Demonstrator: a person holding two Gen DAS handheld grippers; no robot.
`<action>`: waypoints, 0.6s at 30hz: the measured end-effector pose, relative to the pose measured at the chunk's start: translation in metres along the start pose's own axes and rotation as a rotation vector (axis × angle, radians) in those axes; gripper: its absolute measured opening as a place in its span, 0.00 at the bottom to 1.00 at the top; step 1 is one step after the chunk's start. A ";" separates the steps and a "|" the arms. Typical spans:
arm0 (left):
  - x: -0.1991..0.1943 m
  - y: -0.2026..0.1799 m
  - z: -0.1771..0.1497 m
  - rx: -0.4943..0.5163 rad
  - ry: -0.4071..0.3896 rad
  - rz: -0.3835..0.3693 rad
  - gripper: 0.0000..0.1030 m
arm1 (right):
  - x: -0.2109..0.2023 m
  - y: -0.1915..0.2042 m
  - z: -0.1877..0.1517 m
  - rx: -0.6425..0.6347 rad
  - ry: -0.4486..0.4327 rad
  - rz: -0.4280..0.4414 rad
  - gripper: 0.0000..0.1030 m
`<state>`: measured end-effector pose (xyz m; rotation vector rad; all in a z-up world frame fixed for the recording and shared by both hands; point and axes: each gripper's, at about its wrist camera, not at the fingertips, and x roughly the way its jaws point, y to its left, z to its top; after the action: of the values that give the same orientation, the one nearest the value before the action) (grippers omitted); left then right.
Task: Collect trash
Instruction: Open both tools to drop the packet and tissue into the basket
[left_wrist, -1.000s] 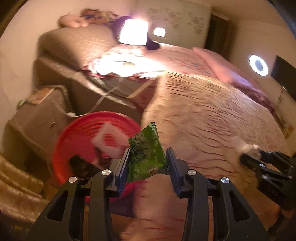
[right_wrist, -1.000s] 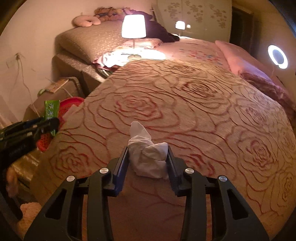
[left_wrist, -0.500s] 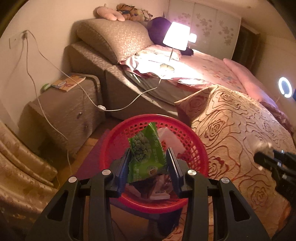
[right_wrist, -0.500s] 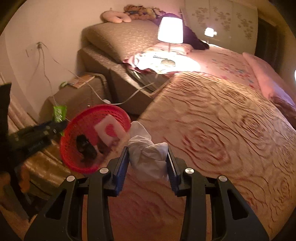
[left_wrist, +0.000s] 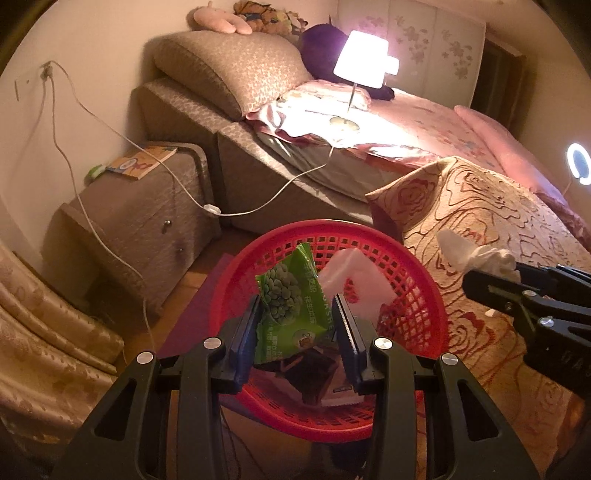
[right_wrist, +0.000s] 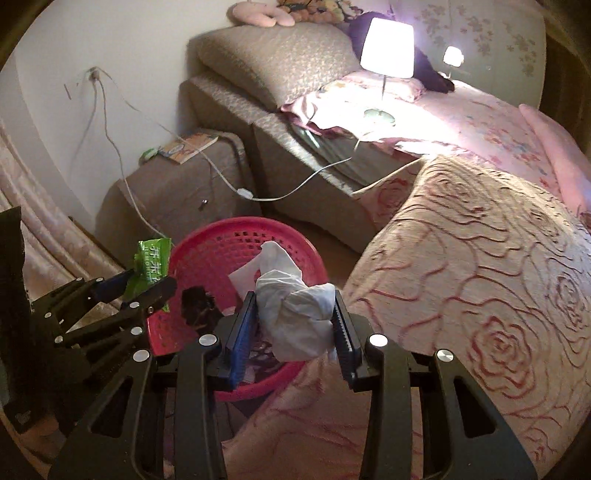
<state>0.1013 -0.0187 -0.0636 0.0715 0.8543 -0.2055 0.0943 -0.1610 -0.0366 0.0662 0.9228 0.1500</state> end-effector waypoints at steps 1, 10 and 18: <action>0.001 0.001 0.000 0.000 0.001 0.001 0.36 | 0.004 0.001 0.001 0.000 0.009 0.004 0.37; 0.005 0.004 0.006 0.002 -0.009 0.019 0.41 | 0.024 0.004 0.012 0.038 0.047 0.047 0.38; 0.007 0.011 0.007 -0.027 -0.006 0.034 0.65 | 0.028 0.006 0.014 0.064 0.044 0.066 0.52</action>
<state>0.1133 -0.0098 -0.0650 0.0595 0.8488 -0.1624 0.1216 -0.1507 -0.0499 0.1537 0.9698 0.1840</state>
